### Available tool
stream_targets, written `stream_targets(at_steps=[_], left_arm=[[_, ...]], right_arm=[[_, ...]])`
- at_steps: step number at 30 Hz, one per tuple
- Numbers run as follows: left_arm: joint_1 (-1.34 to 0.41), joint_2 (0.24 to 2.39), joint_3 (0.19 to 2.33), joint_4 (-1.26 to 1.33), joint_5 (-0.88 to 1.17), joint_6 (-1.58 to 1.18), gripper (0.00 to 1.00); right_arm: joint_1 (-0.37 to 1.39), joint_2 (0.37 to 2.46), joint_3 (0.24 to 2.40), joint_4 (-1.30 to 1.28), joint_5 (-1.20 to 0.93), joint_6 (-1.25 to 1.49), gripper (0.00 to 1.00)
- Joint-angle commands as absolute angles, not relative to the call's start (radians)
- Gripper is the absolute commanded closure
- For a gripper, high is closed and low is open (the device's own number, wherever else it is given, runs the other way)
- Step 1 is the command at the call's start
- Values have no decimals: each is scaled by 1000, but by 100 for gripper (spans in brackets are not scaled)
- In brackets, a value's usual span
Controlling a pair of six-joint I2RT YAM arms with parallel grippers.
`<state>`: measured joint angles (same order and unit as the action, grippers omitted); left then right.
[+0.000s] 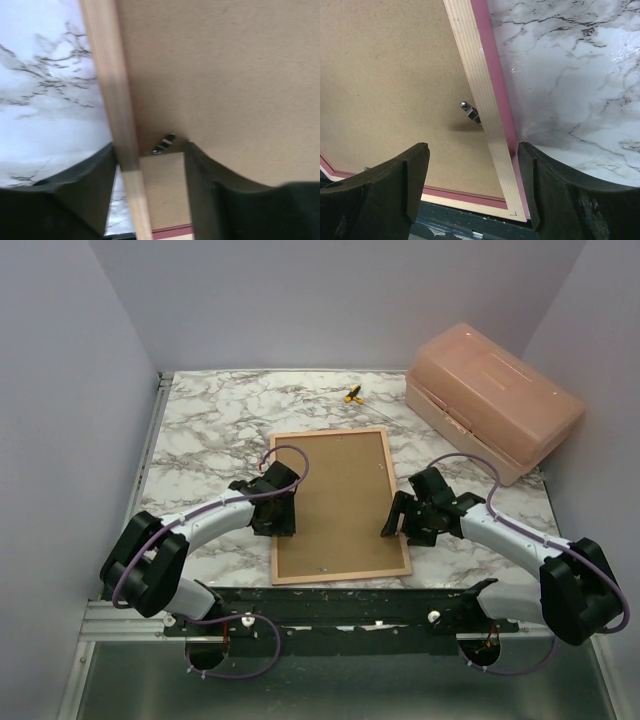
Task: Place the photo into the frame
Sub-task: Install the photo frame at the center of the board.
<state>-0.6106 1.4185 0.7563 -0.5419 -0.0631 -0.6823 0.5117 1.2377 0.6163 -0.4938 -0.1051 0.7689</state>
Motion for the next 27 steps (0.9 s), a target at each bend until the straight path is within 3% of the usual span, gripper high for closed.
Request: stream_targets(at_steps=[1, 11, 21, 23, 27], left_arm=[[-607, 1454, 782, -546, -134, -663, 58], [-607, 1468, 773, -530, -142, -651, 98], [-607, 1406, 746, -476, -35, -663, 100], [-605, 1379, 743, -479, -22, -673, 77], [-586, 1333, 733, -488, -1, -692, 53]], right_arm=[[517, 1255, 620, -475, -104, 760, 22], [518, 1269, 609, -456, -114, 752, 22], [518, 1257, 604, -458, -104, 747, 22], [517, 1251, 610, -466, -99, 747, 22], [517, 1244, 625, -477, -89, 743, 22]])
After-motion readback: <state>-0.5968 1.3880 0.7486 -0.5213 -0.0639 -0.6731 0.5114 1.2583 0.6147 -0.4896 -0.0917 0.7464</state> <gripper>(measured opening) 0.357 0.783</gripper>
